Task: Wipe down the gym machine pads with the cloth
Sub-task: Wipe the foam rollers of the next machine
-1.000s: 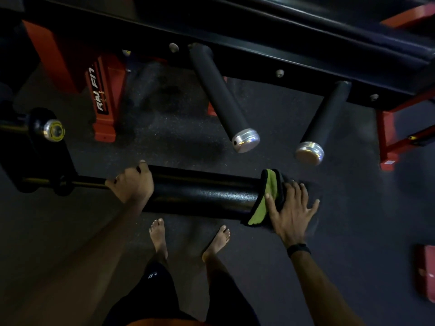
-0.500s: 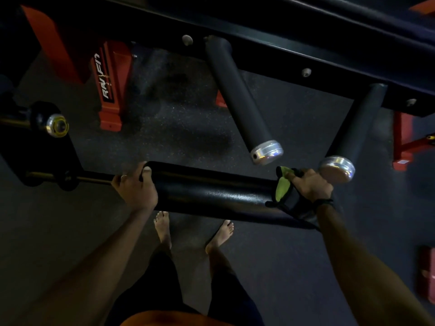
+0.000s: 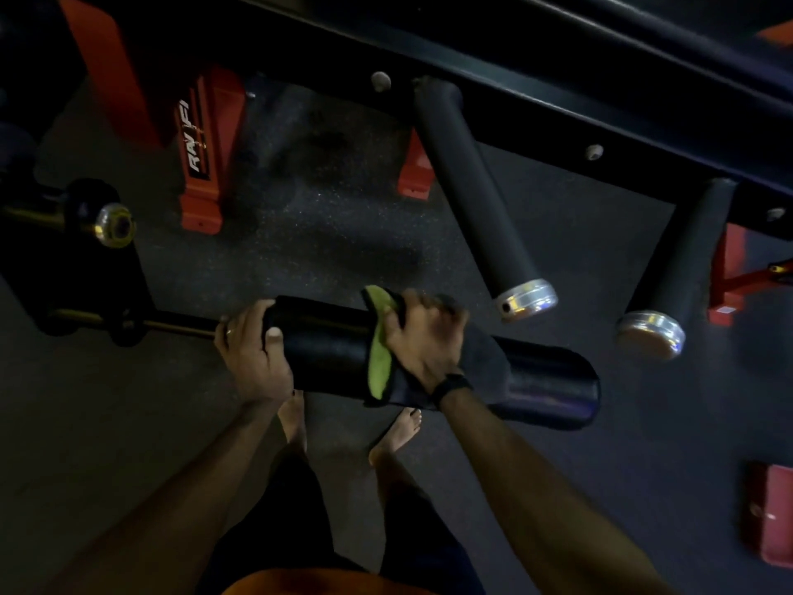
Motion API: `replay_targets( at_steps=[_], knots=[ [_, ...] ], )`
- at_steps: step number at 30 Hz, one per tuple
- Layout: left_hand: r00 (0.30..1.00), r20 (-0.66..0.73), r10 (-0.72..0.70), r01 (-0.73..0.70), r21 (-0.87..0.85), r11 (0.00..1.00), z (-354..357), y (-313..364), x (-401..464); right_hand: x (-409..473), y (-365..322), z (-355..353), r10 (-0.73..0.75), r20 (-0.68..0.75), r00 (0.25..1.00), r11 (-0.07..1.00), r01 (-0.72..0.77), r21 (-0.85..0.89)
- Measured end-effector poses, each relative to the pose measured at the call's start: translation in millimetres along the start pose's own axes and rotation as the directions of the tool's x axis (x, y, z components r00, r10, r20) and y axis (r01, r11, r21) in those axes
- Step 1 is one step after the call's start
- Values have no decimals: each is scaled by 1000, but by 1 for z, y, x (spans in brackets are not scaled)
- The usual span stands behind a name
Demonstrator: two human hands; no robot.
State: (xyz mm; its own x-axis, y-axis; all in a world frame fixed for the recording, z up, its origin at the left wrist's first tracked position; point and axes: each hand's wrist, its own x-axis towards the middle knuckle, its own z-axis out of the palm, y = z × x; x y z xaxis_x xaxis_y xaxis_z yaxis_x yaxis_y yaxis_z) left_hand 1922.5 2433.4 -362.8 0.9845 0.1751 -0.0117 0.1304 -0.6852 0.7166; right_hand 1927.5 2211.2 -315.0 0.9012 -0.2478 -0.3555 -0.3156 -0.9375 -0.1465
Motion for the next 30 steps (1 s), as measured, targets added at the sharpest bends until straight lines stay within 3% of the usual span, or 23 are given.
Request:
replay_targets(
  at_steps=[4, 7, 9, 12, 14, 18, 22, 27, 30],
  knots=[
    [994, -20, 104, -104, 1, 995, 3, -17, -4, 5, -66, 4, -143, -53, 988, 986, 147, 75],
    [991, -29, 130, -129, 13, 992, 2, -23, -6, 10, -113, 6, -237, -13, 972, 967, 237, 98],
    [995, -22, 99, -98, 29, 995, 2, -24, -9, 24, -130, 4, -252, 124, 960, 960, 232, 155],
    [999, 9, 32, -32, 74, 997, -1, -21, -7, 57, -127, 5, -181, 393, 902, 960, 75, 269],
    [998, 63, 18, -23, 80, 997, -6, -21, -8, 67, -119, 5, -157, 446, 881, 964, 37, 264],
    [985, 122, -120, 130, -71, 989, -13, -15, -10, 39, -106, 5, -175, 290, 941, 957, 93, 275],
    [942, 35, -334, 333, -233, 914, -10, 26, 14, -2, -92, 12, -245, 12, 969, 966, 243, 86],
    [899, 94, -428, 410, 161, 898, -10, 44, 28, 3, -54, 0, -110, -14, 994, 968, 110, 225],
    [871, 148, -469, 424, 255, 869, -11, 51, 33, 4, -4, -12, 8, -30, 1000, 985, -3, 172]
  ],
)
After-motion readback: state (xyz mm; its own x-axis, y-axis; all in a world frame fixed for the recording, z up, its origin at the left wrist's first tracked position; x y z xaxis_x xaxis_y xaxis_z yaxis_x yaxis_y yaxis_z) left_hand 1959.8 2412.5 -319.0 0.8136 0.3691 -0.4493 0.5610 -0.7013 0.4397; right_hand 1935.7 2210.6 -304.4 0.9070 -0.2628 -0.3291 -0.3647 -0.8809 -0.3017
